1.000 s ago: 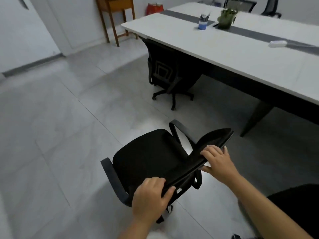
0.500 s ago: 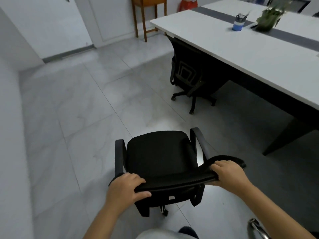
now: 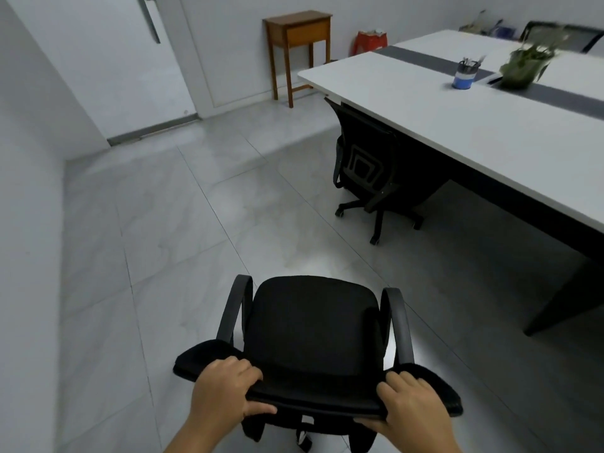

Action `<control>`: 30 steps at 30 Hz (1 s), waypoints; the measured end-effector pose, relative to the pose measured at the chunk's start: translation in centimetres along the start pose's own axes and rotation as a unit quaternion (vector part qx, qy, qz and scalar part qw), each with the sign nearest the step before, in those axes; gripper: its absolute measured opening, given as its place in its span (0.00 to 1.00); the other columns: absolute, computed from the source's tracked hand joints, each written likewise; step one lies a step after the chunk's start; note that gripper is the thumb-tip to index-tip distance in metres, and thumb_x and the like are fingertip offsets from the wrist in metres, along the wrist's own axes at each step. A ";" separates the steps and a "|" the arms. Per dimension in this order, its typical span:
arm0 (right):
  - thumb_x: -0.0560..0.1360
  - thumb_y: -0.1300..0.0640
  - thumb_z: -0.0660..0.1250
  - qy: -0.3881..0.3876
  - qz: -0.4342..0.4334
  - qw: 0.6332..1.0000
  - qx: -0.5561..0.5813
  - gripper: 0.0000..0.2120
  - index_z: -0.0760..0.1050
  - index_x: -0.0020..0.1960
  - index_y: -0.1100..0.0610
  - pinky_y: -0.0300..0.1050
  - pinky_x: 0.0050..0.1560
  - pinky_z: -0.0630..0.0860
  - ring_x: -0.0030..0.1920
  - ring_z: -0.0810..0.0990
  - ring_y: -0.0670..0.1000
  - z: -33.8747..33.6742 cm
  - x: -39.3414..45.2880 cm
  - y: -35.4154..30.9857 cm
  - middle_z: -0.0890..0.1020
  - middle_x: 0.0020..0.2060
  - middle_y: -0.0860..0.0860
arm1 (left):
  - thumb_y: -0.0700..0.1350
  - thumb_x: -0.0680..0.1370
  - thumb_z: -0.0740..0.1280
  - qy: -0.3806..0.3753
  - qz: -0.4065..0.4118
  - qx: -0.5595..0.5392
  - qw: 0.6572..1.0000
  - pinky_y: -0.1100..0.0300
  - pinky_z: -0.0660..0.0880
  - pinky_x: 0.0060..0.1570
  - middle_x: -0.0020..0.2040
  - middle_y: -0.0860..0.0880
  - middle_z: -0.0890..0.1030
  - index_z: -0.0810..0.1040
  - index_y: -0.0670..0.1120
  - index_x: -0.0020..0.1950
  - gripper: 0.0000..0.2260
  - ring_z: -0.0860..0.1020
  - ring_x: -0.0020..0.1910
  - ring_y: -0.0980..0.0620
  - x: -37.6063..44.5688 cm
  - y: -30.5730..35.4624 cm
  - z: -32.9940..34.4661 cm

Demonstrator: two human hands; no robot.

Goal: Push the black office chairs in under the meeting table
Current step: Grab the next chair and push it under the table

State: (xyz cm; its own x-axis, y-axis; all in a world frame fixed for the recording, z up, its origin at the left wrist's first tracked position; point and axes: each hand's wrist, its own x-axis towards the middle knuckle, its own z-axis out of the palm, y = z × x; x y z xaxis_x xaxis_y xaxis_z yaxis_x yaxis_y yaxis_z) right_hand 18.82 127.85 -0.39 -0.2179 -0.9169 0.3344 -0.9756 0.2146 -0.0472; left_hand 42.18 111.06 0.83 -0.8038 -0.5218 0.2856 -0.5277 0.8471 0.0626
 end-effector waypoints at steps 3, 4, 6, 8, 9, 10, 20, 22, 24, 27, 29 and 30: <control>0.65 0.30 0.54 0.014 0.030 0.999 0.008 0.28 0.69 0.22 0.53 0.38 0.24 0.66 0.23 0.72 0.48 0.5 0.9 -1.1 0.71 0.21 0.46 | 0.71 0.72 0.41 0.019 0.041 0.004 0.999 0.64 0.61 0.36 0.24 0.59 0.74 0.78 0.53 0.27 0.34 0.72 0.23 0.60 2.1 -2.3 -0.1; 0.68 0.30 0.52 0.021 0.042 0.999 0.008 0.30 0.69 0.22 0.53 0.37 0.24 0.66 0.23 0.72 0.48 0.5 1.5 -1.6 0.71 0.21 0.46 | 0.71 0.72 0.40 0.019 0.056 0.003 0.998 0.64 0.61 0.35 0.24 0.59 0.75 0.78 0.53 0.27 0.35 0.72 0.23 0.59 2.9 -3.3 -0.1; 0.70 0.31 0.49 0.033 0.071 0.997 -0.003 0.31 0.69 0.22 0.53 0.37 0.24 0.66 0.23 0.72 0.48 0.7 2.4 -3.1 0.71 0.21 0.47 | 0.71 0.72 0.40 0.014 0.088 0.002 0.996 0.64 0.61 0.35 0.25 0.59 0.75 0.78 0.53 0.27 0.35 0.73 0.23 0.59 4.4 -5.6 0.1; 0.67 0.32 0.54 0.016 0.101 0.995 -0.015 0.28 0.69 0.22 0.53 0.36 0.24 0.66 0.22 0.72 0.48 1.0 3.3 -5.3 0.71 0.21 0.48 | 0.71 0.71 0.39 0.000 0.122 -0.004 0.993 0.64 0.61 0.35 0.25 0.59 0.75 0.78 0.53 0.28 0.35 0.72 0.24 0.59 5.6 -8.0 0.3; 0.64 0.33 0.56 0.007 0.117 0.993 -0.021 0.26 0.69 0.22 0.54 0.36 0.23 0.66 0.22 0.72 0.49 1.2 3.7 -6.6 0.71 0.20 0.48 | 0.71 0.71 0.39 -0.002 0.134 -0.009 0.991 0.64 0.60 0.35 0.25 0.59 0.75 0.78 0.54 0.28 0.35 0.72 0.24 0.59 6.2 -9.2 0.5; 0.62 0.34 0.57 0.002 0.133 0.991 -0.027 0.24 0.69 0.22 0.54 0.36 0.23 0.67 0.22 0.72 0.49 1.7 4.3 -7.8 0.71 0.20 0.48 | 0.72 0.71 0.40 -0.002 0.147 -0.014 0.989 0.64 0.60 0.35 0.25 0.59 0.75 0.78 0.54 0.28 0.34 0.72 0.24 0.59 6.8 -10.6 0.7; 0.74 0.37 0.45 0.037 0.245 0.967 -0.052 0.31 0.67 0.21 0.53 0.34 0.23 0.62 0.20 0.72 0.48 3.2 5.0 -11.9 0.70 0.19 0.49 | 0.74 0.65 0.45 -0.005 0.275 -0.041 0.960 0.65 0.59 0.33 0.25 0.58 0.74 0.78 0.53 0.28 0.31 0.71 0.24 0.58 12.6 -14.4 2.2; 0.74 0.34 0.43 0.037 0.259 0.963 -0.071 0.33 0.68 0.22 0.54 0.37 0.22 0.65 0.22 0.73 0.50 2.9 4.9 -12.1 0.70 0.20 0.49 | 0.72 0.69 0.41 0.032 0.295 -0.062 0.953 0.64 0.59 0.34 0.25 0.56 0.74 0.77 0.51 0.28 0.34 0.71 0.24 0.57 13.4 -14.0 2.7; 0.74 0.35 0.43 0.043 0.274 0.955 -0.099 0.33 0.69 0.23 0.54 0.37 0.25 0.62 0.23 0.72 0.50 2.3 4.9 -11.5 0.70 0.21 0.49 | 0.71 0.72 0.42 0.070 0.303 -0.087 0.946 0.63 0.59 0.33 0.24 0.53 0.73 0.76 0.49 0.26 0.35 0.70 0.23 0.55 14.3 -13.0 3.4; 0.75 0.37 0.45 0.061 0.281 0.949 -0.129 0.31 0.69 0.24 0.54 0.42 0.31 0.60 0.26 0.68 0.49 1.9 4.3 -10.0 0.70 0.22 0.49 | 0.69 0.73 0.45 0.113 0.310 -0.106 0.938 0.63 0.58 0.32 0.23 0.51 0.72 0.74 0.46 0.25 0.34 0.70 0.22 0.52 15.1 -11.4 4.5; 0.75 0.38 0.46 0.069 0.280 0.947 -0.141 0.30 0.69 0.24 0.54 0.42 0.32 0.58 0.30 0.64 0.48 1.8 4.0 -9.0 0.70 0.22 0.49 | 0.69 0.74 0.46 0.128 0.312 -0.114 0.934 0.62 0.58 0.32 0.22 0.50 0.71 0.73 0.46 0.24 0.34 0.69 0.22 0.51 15.6 -10.3 5.0; 0.75 0.38 0.47 0.071 0.280 0.946 -0.145 0.30 0.69 0.24 0.54 0.42 0.32 0.58 0.31 0.62 0.48 1.7 3.9 -8.5 0.70 0.22 0.49 | 0.69 0.74 0.47 0.132 0.313 -0.117 0.933 0.62 0.58 0.32 0.22 0.50 0.71 0.73 0.45 0.24 0.34 0.69 0.22 0.51 15.9 -9.9 5.2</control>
State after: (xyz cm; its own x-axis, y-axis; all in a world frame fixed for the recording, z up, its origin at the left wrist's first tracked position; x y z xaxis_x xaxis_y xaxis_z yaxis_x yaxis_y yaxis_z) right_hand 26.24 121.91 -0.25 -0.6723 -0.5819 0.4576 -0.6548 0.7558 -0.0008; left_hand 33.17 93.91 -0.23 -0.8229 0.0992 0.5594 0.1217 0.9926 0.0031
